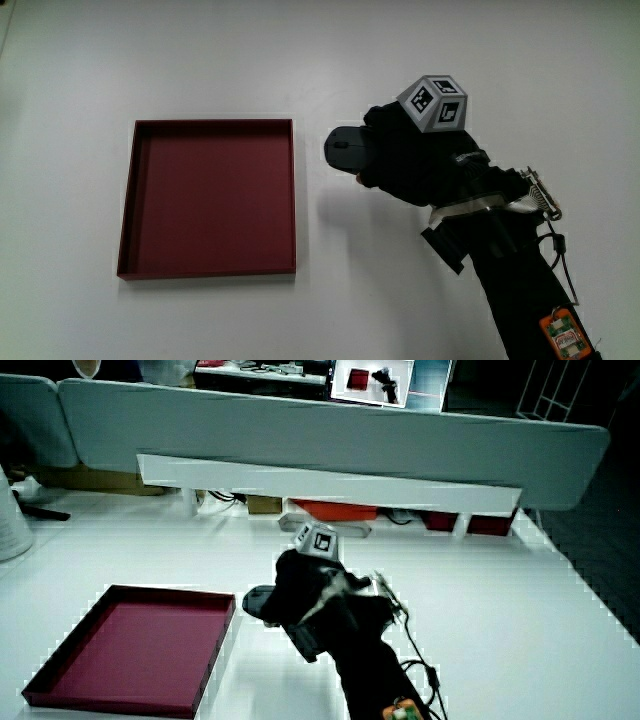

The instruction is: Place mouse on desk

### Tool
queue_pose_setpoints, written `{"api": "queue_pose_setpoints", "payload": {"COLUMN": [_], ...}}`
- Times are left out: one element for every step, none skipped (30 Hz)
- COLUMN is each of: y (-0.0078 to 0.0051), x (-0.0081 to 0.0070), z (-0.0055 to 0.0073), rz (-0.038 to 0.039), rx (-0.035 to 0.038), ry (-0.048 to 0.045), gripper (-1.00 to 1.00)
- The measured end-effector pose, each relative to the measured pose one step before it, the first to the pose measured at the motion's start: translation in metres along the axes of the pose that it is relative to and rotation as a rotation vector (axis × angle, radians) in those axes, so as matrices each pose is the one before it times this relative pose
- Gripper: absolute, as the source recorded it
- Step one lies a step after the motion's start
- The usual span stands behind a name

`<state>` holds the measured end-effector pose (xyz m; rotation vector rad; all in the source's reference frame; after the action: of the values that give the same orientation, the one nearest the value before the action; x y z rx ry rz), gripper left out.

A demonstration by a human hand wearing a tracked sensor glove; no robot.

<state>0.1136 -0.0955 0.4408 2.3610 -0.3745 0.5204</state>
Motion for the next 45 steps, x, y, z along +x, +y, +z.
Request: {"api": "queue_pose_setpoints", "payload": {"y": [0.00210, 0.00051, 0.00074, 0.00134, 0.00033, 0.00119, 0.00029, 0.00239, -0.00133, 0.00333, 0.00211, -0.00106, 0.00086, 0.00216, 0.00035, 0.00226, 0.00012, 0.00248, 0.00045, 0.00117, 0.00096, 0.00246, 0.00162, 0.00021, 0.00080, 0.00012, 0.00120, 0.00252, -0.00010, 0.00230, 0.00174, -0.00042, -0.00081, 0.00022, -0.00012, 0.00004, 0.00026, 0.00043, 0.00067, -0.00012, 0.00018, 0.00027, 0.00087, 0.00000, -0.00192], "x": [0.00645, 0.00508, 0.00418, 0.00475, 0.00307, 0.00329, 0.00234, 0.00506, 0.00042, 0.00596, 0.00438, 0.00061, 0.00240, 0.00329, 0.00151, 0.00405, 0.00175, 0.00373, 0.00156, 0.00249, 0.00150, 0.00293, 0.00238, 0.00093, 0.00115, 0.00014, 0.00071, 0.00229, 0.00000, 0.00246, 0.00215, 0.00089, 0.00050, 0.00044, -0.00045, 0.00000, 0.00022, 0.00071, 0.00018, 0.00083, 0.00109, 0.00064, 0.00130, 0.00053, -0.00086], "z": [-0.00184, -0.00047, -0.00050, -0.00144, -0.00058, -0.00145, -0.00111, -0.00259, 0.00067, -0.00305, -0.00223, 0.00016, -0.00095, -0.00234, -0.00120, -0.00262, -0.00090, -0.00262, -0.00164, -0.00205, -0.00203, -0.00307, -0.00210, -0.00099, -0.00179, -0.00144, -0.00222, -0.00279, -0.00106, -0.00248, -0.00178, 0.00036, 0.00063, -0.00007, 0.00010, -0.00029, -0.00026, -0.00063, -0.00136, -0.00050, -0.00053, -0.00027, -0.00066, -0.00060, 0.00042], "rz": [-0.01000, -0.02020, -0.01152, -0.00916, -0.01731, -0.00623, -0.00425, -0.01110, 0.00248, -0.02106, -0.01433, 0.00161, -0.00746, -0.01050, -0.00140, -0.00931, -0.00870, -0.00851, -0.00368, -0.01299, -0.00078, -0.00716, -0.01418, -0.00611, -0.00358, -0.00053, 0.00069, -0.01129, -0.00120, -0.00936, -0.00695, -0.00783, 0.01073, -0.00431, 0.00712, -0.00773, -0.00144, -0.01065, 0.00691, -0.00369, -0.00427, 0.00195, -0.01194, 0.01412, 0.00756], "rx": [-0.00635, 0.00591, 0.00225, -0.00729, 0.00257, -0.00475, 0.00169, -0.00581, -0.00082, -0.00166, -0.00117, -0.00694, 0.00460, -0.00851, -0.00613, -0.00420, -0.00491, -0.00275, -0.00203, -0.00158, -0.00743, -0.00392, -0.00323, 0.00146, -0.00611, 0.00812, -0.01191, 0.00276, -0.01260, 0.00150, -0.00449, 0.00773, -0.00053, 0.00290, -0.00383, -0.00628, -0.00424, 0.00927, -0.00798, 0.00166, -0.01025, -0.00918, -0.00208, -0.00961, -0.01049], "ry": [0.00142, 0.01128, -0.01050, 0.01041, -0.00200, -0.00048, 0.00177, 0.00807, 0.01012, -0.01170, -0.00161, 0.00718, -0.00352, -0.00609, 0.00683, 0.00008, 0.00352, -0.00005, -0.00206, -0.00169, 0.00012, -0.01122, -0.00177, -0.00078, -0.00496, -0.00820, 0.00438, -0.00487, 0.00308, -0.00505, -0.00294, 0.00116, 0.01144, -0.00286, 0.00077, -0.00237, 0.00191, -0.00092, -0.00454, -0.00408, 0.01123, 0.00185, -0.00643, 0.01309, 0.01024], "gripper": [0.00, 0.00, 0.00, 0.00, 0.00, 0.00, 0.00, 0.00, 0.00, 0.00, 0.00, 0.00, 0.00, 0.00, 0.00, 0.00, 0.00, 0.00, 0.00, 0.00, 0.00, 0.00, 0.00, 0.00, 0.00, 0.00, 0.00, 0.00, 0.00, 0.00, 0.00, 0.00, 0.00, 0.00, 0.00, 0.00, 0.00, -0.06, -0.11, -0.17, -0.22, -0.28, -0.33, -0.39, -0.44]}}
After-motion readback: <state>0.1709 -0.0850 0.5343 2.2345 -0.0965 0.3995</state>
